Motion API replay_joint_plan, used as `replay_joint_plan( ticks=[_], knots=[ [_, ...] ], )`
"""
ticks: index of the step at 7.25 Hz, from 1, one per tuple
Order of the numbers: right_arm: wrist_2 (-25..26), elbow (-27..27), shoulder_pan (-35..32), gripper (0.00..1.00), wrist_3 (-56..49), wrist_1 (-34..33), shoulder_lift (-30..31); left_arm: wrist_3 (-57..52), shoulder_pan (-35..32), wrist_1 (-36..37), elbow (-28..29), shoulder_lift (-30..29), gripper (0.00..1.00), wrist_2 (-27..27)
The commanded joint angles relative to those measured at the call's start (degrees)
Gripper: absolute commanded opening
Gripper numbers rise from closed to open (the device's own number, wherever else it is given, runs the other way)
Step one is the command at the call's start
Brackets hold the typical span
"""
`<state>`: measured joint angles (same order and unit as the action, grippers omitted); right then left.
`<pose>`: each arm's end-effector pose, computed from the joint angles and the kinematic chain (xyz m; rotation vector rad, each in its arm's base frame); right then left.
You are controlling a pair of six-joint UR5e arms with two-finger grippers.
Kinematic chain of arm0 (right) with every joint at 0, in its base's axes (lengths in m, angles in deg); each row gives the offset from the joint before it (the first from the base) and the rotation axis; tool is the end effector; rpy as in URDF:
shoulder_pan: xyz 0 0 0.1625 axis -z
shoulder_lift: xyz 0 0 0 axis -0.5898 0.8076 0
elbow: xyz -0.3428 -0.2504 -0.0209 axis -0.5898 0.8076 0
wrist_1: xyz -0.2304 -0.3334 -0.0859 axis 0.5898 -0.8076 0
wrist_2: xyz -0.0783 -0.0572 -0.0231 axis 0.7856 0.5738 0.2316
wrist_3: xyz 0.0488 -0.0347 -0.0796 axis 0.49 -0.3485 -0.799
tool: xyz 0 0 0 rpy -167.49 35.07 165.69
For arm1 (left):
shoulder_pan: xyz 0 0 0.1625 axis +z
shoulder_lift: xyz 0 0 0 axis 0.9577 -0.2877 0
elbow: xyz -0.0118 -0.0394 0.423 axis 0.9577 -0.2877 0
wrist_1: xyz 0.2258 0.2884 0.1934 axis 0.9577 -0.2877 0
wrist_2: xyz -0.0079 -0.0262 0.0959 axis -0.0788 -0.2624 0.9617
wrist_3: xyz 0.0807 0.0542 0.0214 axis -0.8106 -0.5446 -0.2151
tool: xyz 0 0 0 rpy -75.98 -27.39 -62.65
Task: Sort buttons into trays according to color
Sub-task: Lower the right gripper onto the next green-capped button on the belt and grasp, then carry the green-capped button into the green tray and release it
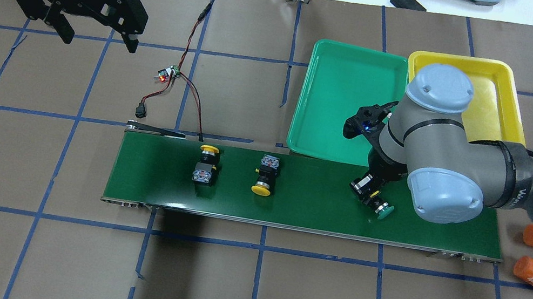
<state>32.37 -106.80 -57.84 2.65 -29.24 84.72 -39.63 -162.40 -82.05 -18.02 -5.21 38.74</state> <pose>0.1699 -0.4598 0.2501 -1.0740 2.8729 0.1414 -0.1250 -0.4900 0.5322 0.0174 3.1333 -0.0170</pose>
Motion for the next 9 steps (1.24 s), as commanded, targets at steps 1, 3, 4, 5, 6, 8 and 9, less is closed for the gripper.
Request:
replay_joint_plan(
  ticks=[1, 3, 4, 5, 6, 8, 9],
  knots=[
    [0.8, 2.9, -0.1, 0.22, 0.0, 0.1, -0.9, -0.1, 0.2, 2.1, -1.3, 0.1, 1.0, 0.3],
    [0.3, 15.5, -1.0, 0.26, -5.3, 3.4, -8.7, -0.1, 0.1, 2.2, -2.2, 1.2, 1.0, 0.6],
    [0.2, 23.3, -3.8, 0.26, -13.4, 6.1, -11.6, 0.1, 0.2, 2.4, -2.3, 1.2, 1.0, 0.4],
    [0.0, 29.2, -6.3, 0.25, -14.6, 6.3, -16.7, 0.2, 0.1, 2.8, -2.3, 0.8, 1.0, 0.3],
    [0.0, 33.4, -7.3, 0.25, -17.5, 6.3, -20.5, 0.3, 0.2, 4.5, -2.3, 0.4, 1.0, 0.3],
    [0.0, 34.8, -7.4, 1.0, -19.4, 6.4, -21.9, 0.5, 0.2, 5.3, -2.5, 0.3, 1.0, 0.3],
    [0.2, 34.6, -7.4, 1.0, -19.5, 6.4, -21.8, 0.5, 0.2, 5.3, -2.4, 0.3, 1.0, 0.1]
  ],
)
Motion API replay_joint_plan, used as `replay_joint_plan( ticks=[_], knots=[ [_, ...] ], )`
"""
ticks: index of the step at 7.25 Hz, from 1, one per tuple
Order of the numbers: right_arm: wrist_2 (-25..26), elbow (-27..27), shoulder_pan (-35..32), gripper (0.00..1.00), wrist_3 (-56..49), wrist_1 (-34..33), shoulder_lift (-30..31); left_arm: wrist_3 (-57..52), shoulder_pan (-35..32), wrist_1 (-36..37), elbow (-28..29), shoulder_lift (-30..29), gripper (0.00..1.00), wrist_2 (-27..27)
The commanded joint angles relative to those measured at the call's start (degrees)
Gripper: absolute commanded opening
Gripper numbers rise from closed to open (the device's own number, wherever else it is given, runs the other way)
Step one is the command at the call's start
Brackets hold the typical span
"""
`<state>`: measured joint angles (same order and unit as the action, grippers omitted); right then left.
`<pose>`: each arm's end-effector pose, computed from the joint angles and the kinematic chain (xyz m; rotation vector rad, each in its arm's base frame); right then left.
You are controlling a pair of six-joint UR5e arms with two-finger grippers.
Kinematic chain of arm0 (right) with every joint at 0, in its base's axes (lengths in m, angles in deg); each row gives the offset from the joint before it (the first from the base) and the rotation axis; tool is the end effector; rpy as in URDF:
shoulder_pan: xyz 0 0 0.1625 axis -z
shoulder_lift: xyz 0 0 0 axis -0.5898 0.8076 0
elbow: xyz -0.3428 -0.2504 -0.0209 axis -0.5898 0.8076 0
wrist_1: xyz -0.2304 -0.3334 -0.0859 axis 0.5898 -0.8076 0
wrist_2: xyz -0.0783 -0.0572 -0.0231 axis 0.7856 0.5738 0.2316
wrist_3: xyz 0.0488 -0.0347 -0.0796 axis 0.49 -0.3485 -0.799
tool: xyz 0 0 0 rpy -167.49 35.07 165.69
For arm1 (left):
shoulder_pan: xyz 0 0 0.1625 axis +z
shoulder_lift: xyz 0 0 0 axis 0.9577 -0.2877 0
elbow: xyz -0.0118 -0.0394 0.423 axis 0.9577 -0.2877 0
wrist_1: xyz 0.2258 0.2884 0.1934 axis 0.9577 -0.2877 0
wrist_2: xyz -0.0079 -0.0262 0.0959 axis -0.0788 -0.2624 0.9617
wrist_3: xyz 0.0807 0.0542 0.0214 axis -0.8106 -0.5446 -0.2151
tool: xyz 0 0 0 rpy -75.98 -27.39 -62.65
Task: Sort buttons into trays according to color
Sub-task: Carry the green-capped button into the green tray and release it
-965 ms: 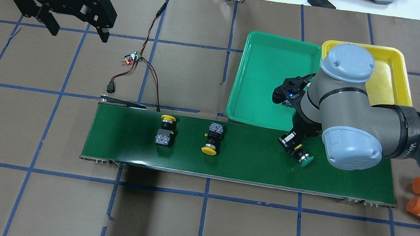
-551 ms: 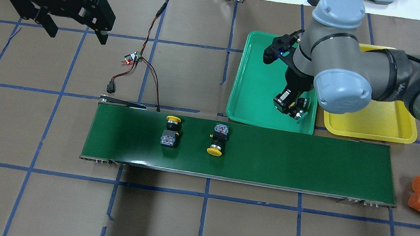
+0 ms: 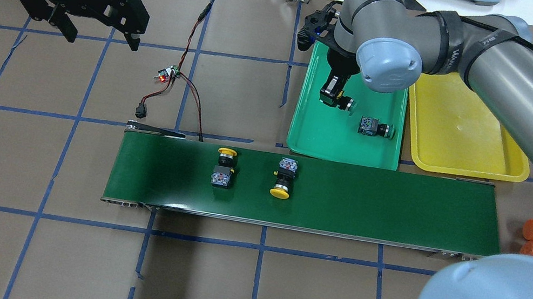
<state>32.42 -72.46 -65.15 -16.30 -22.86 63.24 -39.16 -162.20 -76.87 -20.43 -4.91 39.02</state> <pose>0.2668 -0.6339 0.2869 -1.7226 2.5834 -0.0308 -0.1227 -0.4947 0.5234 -0.0015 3.1260 -0.1006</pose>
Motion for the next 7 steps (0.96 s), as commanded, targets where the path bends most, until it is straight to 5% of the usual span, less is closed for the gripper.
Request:
replay_joint_plan(
  ticks=[1, 7],
  knots=[
    [0.2, -0.2, 0.1, 1.0, -0.4, 1.5, 0.2, 0.0, 0.0, 0.2, 0.0, 0.1, 1.0, -0.4],
    [3.2, -2.0, 10.6, 1.0, 0.8, 12.4, 7.9, 0.4, 0.0, 1.7, 0.0, -0.3, 1.0, -0.5]
  ],
)
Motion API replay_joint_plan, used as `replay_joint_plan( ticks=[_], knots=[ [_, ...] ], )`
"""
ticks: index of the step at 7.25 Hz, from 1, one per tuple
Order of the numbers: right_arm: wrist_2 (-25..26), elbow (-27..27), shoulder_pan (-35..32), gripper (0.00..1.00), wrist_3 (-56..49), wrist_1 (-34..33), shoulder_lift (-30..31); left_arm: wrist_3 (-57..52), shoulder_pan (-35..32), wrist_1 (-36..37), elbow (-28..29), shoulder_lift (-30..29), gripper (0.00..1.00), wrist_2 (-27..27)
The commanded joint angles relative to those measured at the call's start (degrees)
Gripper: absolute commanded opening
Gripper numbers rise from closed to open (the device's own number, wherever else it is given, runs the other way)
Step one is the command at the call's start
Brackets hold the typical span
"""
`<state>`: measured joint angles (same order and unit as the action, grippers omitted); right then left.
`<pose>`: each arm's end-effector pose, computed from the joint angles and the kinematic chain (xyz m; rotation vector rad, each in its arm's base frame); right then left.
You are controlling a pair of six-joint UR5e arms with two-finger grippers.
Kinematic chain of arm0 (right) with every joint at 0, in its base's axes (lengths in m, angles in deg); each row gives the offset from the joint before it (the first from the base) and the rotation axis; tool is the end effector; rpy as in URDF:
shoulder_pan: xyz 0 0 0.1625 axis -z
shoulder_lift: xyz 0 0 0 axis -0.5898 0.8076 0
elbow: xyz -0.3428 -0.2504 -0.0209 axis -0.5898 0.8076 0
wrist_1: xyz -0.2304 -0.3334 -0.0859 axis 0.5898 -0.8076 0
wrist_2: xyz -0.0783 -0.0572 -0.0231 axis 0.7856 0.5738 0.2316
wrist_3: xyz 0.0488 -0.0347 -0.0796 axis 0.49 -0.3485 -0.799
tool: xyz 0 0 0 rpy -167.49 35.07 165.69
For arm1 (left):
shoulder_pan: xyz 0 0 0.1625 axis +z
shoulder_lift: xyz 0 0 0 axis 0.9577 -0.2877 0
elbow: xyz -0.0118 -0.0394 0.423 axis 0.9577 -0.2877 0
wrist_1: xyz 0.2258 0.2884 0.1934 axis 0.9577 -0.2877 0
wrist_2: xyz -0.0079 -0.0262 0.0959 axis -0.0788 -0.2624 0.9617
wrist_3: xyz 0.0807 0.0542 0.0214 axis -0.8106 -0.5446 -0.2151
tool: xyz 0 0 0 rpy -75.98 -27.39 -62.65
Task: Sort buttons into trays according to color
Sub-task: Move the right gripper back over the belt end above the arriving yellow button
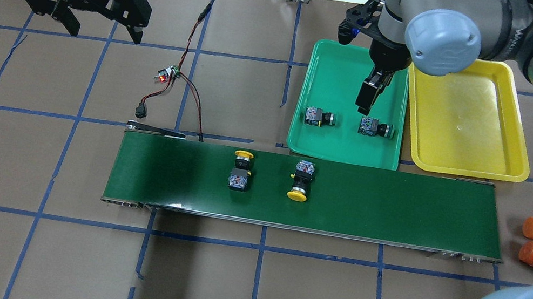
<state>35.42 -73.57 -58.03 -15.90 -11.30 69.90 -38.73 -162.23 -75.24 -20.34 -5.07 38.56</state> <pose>0.1778 -0.6198 0.3346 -1.5498 2.6899 0.1480 -0.1237 -0.4983 0.5258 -0.0122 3.1321 -0.1437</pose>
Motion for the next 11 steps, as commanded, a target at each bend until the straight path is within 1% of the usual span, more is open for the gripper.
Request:
replay_joint_plan(
  ticks=[1, 2, 3, 4, 5, 6, 7, 9, 11],
  knots=[
    [0.2, -3.1, 5.7, 1.0, 5.6, 1.2, 2.4, 0.0, 0.0, 0.1, 0.0, -0.2, 1.0, 0.0],
    [0.2, -6.8, 6.0, 1.0, 10.7, 0.6, 5.1, 0.0, 0.0, 0.1, 0.0, -0.1, 1.0, 0.0],
    [-0.1, -11.8, 5.9, 1.0, 16.4, 0.4, 9.3, 0.0, 0.0, 0.1, 0.0, -0.1, 1.0, 0.0],
    [0.1, -18.4, 6.3, 1.0, 22.9, -4.8, 12.0, 0.0, 0.0, 0.1, 0.2, -0.1, 1.0, 0.0],
    [0.5, -24.2, 6.2, 1.0, 30.7, -14.3, 13.8, 0.0, 0.0, 0.1, 0.7, 0.0, 1.0, -0.1],
    [0.6, -28.6, 6.3, 1.0, 36.0, -17.7, 16.0, 0.0, -0.1, 0.1, 0.1, 0.1, 1.0, 0.0],
    [0.5, -31.1, 6.0, 1.0, 40.5, -17.7, 18.0, 0.0, 0.0, 0.2, 0.0, 0.0, 1.0, 0.0],
    [-0.3, -32.6, 5.9, 1.0, 53.2, -17.7, 18.3, 0.0, -0.1, 0.2, 0.0, -0.1, 1.0, 0.0],
    [0.4, -32.7, 5.8, 1.0, 53.6, -17.7, 18.1, 0.0, -0.1, 0.2, 0.0, -0.1, 1.0, 0.0]
  ],
)
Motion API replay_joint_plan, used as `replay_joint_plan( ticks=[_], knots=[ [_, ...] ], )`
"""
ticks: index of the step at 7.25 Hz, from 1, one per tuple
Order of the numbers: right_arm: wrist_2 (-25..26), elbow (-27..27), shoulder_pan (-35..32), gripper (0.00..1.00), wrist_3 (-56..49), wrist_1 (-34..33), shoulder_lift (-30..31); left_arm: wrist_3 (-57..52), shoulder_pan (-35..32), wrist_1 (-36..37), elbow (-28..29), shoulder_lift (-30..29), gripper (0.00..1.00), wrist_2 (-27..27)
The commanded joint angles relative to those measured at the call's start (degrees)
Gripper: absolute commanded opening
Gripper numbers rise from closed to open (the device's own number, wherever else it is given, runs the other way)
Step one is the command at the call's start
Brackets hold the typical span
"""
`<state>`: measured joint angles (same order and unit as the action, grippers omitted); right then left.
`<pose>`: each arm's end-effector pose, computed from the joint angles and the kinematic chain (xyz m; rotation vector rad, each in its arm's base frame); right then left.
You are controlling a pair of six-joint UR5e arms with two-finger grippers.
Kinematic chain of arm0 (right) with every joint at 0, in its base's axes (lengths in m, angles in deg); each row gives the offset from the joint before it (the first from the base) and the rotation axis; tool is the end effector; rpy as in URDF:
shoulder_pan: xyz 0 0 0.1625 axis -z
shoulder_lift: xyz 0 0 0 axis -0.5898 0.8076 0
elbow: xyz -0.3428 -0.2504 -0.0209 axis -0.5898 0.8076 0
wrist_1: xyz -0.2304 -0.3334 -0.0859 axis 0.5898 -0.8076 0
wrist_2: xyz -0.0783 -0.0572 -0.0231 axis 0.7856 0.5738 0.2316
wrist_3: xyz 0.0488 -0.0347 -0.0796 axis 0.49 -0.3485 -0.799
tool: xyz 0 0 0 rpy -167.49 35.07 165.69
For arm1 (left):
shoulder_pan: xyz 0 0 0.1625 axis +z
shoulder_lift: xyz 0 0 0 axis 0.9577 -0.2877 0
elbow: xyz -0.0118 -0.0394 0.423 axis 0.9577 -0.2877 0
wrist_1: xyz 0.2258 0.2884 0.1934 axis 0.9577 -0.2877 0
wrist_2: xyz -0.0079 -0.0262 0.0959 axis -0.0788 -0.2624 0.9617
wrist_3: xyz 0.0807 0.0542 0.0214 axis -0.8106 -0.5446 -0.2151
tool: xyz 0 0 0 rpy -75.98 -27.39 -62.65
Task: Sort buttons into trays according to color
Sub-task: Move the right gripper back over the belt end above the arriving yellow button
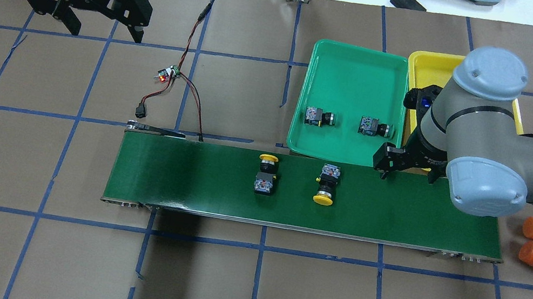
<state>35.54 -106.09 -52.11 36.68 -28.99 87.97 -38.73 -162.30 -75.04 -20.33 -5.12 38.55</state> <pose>0.1177 -0.4719 0.2814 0.0378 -3.1292 -0.0695 -0.1243 -0.4988 0.5259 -0.0103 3.1321 -0.1481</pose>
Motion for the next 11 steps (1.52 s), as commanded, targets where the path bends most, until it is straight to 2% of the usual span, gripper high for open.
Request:
replay_joint_plan(
  ticks=[1, 11],
  knots=[
    [0.1, -0.5, -0.1, 1.0, 1.4, -0.1, -0.1, 0.0, 0.0, 0.0, 0.0, -0.1, 1.0, 0.0],
    [-0.7, -0.4, -0.4, 1.0, 4.2, -0.1, 0.2, -0.3, 0.1, 0.0, -0.1, -0.2, 1.0, 0.2]
  ],
)
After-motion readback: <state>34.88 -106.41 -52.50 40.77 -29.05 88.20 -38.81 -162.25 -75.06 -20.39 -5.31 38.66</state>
